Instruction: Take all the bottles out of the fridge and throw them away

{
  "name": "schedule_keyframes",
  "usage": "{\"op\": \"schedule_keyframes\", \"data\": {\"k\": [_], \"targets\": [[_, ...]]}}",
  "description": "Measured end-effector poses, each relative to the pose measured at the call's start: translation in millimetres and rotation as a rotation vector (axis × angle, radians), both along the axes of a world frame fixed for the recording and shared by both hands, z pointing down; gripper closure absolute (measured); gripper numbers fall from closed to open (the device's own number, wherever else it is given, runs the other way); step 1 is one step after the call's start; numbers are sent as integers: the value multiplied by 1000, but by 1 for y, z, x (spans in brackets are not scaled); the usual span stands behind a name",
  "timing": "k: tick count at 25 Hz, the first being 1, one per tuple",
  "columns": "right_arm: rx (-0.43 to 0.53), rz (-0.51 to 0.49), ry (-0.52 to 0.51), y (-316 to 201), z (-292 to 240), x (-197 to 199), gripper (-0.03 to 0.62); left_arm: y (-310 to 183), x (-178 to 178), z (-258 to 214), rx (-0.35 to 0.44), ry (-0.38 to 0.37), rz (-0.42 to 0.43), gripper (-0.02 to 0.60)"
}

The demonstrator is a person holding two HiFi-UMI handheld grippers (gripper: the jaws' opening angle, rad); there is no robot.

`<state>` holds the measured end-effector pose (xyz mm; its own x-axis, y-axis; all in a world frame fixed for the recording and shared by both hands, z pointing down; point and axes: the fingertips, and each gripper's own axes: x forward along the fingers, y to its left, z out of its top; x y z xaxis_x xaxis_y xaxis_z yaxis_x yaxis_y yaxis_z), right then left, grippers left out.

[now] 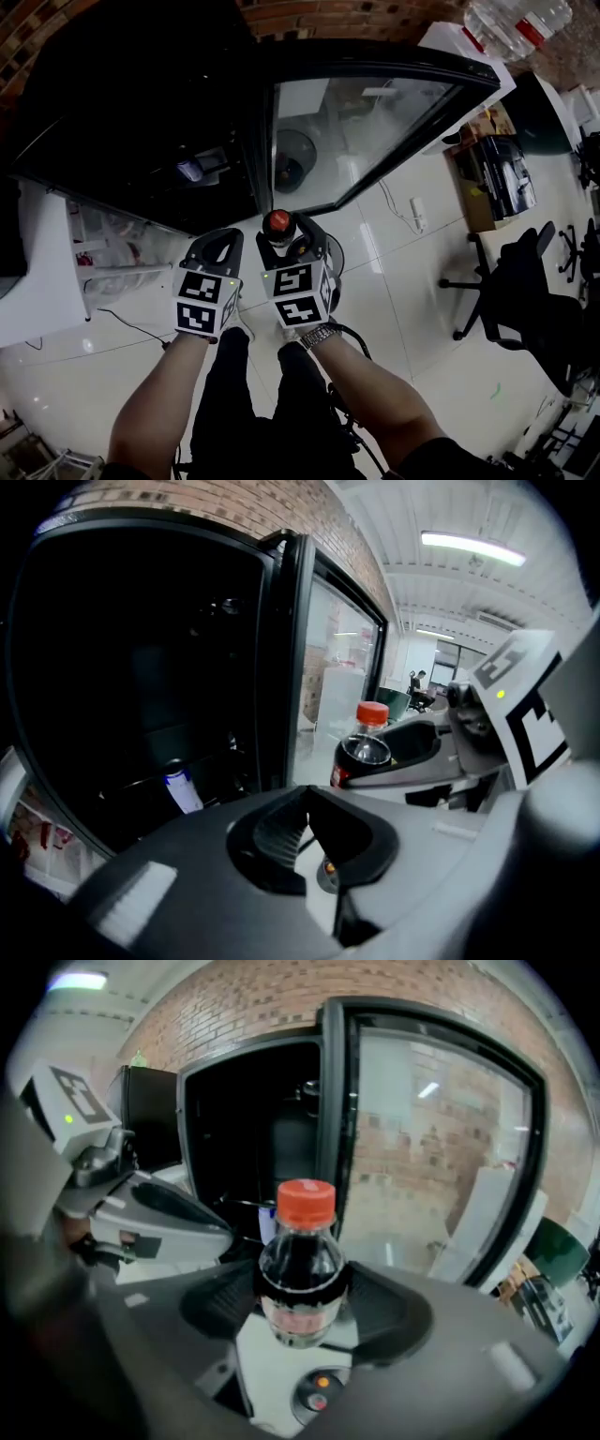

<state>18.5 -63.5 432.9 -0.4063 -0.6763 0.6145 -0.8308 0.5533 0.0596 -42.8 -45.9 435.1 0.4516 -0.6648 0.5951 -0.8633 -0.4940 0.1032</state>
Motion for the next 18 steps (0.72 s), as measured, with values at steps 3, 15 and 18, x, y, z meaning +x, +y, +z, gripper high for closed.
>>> {"op": "schedule_keyframes", "data": {"k": [3, 15, 18], "targets": [[-24, 15, 15, 13, 20, 35, 298, 8, 31, 14, -18, 7, 17, 578], [-104, 43, 46, 42, 115, 129, 298, 31, 117, 91, -103, 7, 81, 578], [-119, 46, 49, 45, 138, 144, 298, 36, 130, 112, -128, 3, 91, 578]]}}
